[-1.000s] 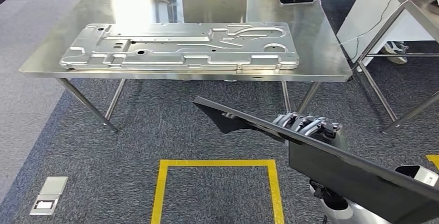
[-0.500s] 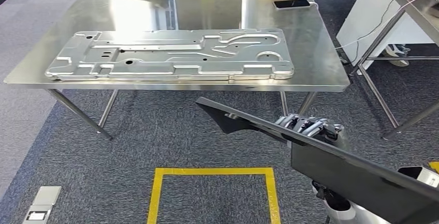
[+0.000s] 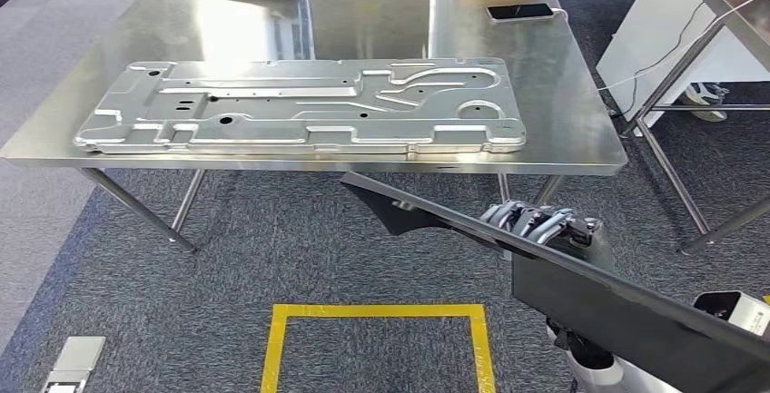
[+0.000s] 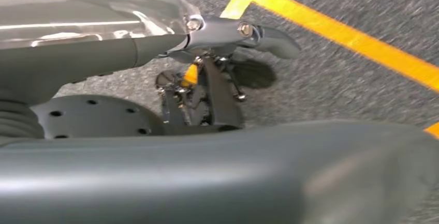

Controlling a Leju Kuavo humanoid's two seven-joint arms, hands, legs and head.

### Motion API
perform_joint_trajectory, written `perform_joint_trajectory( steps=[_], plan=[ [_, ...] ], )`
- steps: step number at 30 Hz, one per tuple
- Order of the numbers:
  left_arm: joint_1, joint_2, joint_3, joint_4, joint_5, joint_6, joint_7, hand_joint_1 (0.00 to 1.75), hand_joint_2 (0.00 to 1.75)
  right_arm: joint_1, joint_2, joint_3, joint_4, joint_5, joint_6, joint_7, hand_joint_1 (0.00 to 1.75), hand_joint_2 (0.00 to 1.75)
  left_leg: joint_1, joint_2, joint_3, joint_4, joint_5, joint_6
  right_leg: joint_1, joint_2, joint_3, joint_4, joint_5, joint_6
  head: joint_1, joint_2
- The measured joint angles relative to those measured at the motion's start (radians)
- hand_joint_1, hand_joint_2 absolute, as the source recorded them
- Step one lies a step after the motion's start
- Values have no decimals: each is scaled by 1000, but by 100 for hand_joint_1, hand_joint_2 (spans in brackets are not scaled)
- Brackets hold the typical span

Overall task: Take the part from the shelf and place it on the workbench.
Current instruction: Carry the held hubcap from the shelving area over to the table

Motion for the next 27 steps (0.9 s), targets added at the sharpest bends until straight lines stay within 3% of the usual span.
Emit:
perform_joint_trajectory(
  steps=[2, 4, 5, 6, 7, 9, 10, 11, 15, 17, 20, 21, 22, 25, 27],
  plan=[
    [-2, 0, 0, 0, 0, -1, 0, 0, 175, -3, -2, -2, 0, -1, 1, -1, 175, 175, 14, 0, 44, -58, -9, -4, 5, -1, -18, 44, -23, 5, 2, 0],
    [-2, -1, 0, 0, -1, -2, 1, 0, 175, -2, -4, -3, 5, -1, 2, -2, 175, 175, 19, 1, 66, -70, -20, -10, 3, -1, -85, 156, -53, 14, 3, 0],
    [-1, -2, 0, 0, -2, -2, 1, 0, 175, 0, -4, -3, 7, -1, 2, -2, 175, 175, 21, 1, 77, -70, -29, -13, 1, -2, -121, 204, -56, 19, 3, 0],
    [-1, -3, 0, 0, -4, -1, 2, 0, 175, 2, -5, -3, 9, -1, 2, -3, 175, 175, 23, 1, 88, -70, -38, -18, -2, -2, -145, 223, -41, 25, 3, 0],
    [0, -3, 0, 0, -6, -1, 2, 0, 175, 2, -5, -3, 9, -1, 2, -4, 175, 175, 26, 1, 102, -69, -49, -24, -5, -3, -153, 206, -6, 30, 3, 0],
    [1, -2, 0, 0, -10, 0, 2, 0, 175, 3, -6, -3, 10, -1, 2, -7, 175, 175, 32, 0, 129, -65, -75, -39, -8, -5, -128, 105, 82, 40, 3, 0],
    [0, -2, 0, 0, -11, 0, 2, 0, 175, 3, -6, -3, 11, -1, 2, -10, 175, 175, 32, -1, 138, -59, -86, -48, -7, -5, -113, 62, 107, 41, 4, 0],
    [-1, -1, 0, 0, -12, 1, 2, 0, 175, 4, -6, -3, 12, 0, 3, -12, 175, 175, 32, -1, 141, -55, -95, -54, -6, -5, -102, 35, 111, 37, 4, 0],
    [-4, -1, 0, 0, -12, 2, 3, 0, 175, 10, -6, -4, 9, 1, 6, -18, 175, 175, 30, 1, 139, -47, -110, -66, -4, -2, -90, 20, 79, 3, 3, 0],
    [-6, -1, -1, 0, -12, 3, 4, 0, 175, 11, -6, -4, 3, 1, 8, -22, 175, 175, 32, 2, 111, 13, -139, -75, -8, -5, -78, 18, 70, -9, 2, 0],
    [-4, -1, -1, 0, -13, 6, 6, 0, 175, 14, -6, -5, 0, 2, 11, -23, 175, 175, 35, 2, -13, 211, -196, -84, -7, -7, -63, 17, 54, -18, 1, 0],
    [-1, -1, -1, 0, -13, 8, 8, 0, 175, 15, -6, -5, 0, 2, 11, -23, 175, 175, 35, 2, -47, 248, -189, -84, -6, -5, -55, 17, 48, -19, 1, 0],
    [1, -1, -1, 0, -13, 9, 8, 0, 175, 17, -6, -5, 0, 2, 12, -23, 175, 175, 34, 2, -63, 247, -160, -80, -4, -4, -45, 17, 41, -19, 1, 0],
    [3, 0, -1, 0, -13, 11, 10, 0, 175, 18, -5, -5, -1, 2, 12, -25, 175, 175, 23, 1, -34, 99, -24, -51, 0, 0, -12, 15, 18, -17, 1, 0],
    [4, 2, -1, 0, -13, 12, 11, 0, 175, 20, -4, -5, 0, 4, 12, -28, 175, 175, 10, 0, -19, 47, 7, -33, -4, 1, -4, 10, 10, -10, 2, 0]
  ],
)
